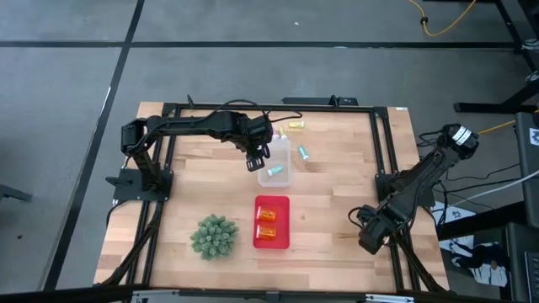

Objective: Pick and place medicine bottles into bin by pill shape (circle, oval)
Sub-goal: Put the bottom big orange pill bottle into the red bin

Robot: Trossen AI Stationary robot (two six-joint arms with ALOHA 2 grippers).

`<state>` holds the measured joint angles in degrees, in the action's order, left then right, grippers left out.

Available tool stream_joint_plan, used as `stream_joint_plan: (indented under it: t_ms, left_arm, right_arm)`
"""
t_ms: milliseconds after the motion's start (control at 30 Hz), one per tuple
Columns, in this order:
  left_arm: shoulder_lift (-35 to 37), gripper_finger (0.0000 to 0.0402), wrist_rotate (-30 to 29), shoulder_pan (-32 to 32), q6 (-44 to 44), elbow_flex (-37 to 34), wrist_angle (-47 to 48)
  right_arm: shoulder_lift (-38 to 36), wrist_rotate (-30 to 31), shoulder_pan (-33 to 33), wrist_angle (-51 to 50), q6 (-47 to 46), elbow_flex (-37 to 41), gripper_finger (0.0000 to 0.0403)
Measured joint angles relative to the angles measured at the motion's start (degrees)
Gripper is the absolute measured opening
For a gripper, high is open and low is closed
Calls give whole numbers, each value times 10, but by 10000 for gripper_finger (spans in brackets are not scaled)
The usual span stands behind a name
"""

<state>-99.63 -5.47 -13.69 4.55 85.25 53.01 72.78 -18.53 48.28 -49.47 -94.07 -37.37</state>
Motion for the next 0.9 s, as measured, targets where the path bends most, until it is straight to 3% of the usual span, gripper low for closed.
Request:
stream_joint_plan:
  t_ms: [367,800,900]
  left_arm:
    - [0,173,0,0,0,0,0]
    - [0,173,0,0,0,0,-1]
    - [0,173,0,0,0,0,-2]
  right_arm:
    - [2,6,19,94,-35,54,216]
    - [3,20,19,103,-66,55,216]
    - [4,49,18,108,-63,48,216]
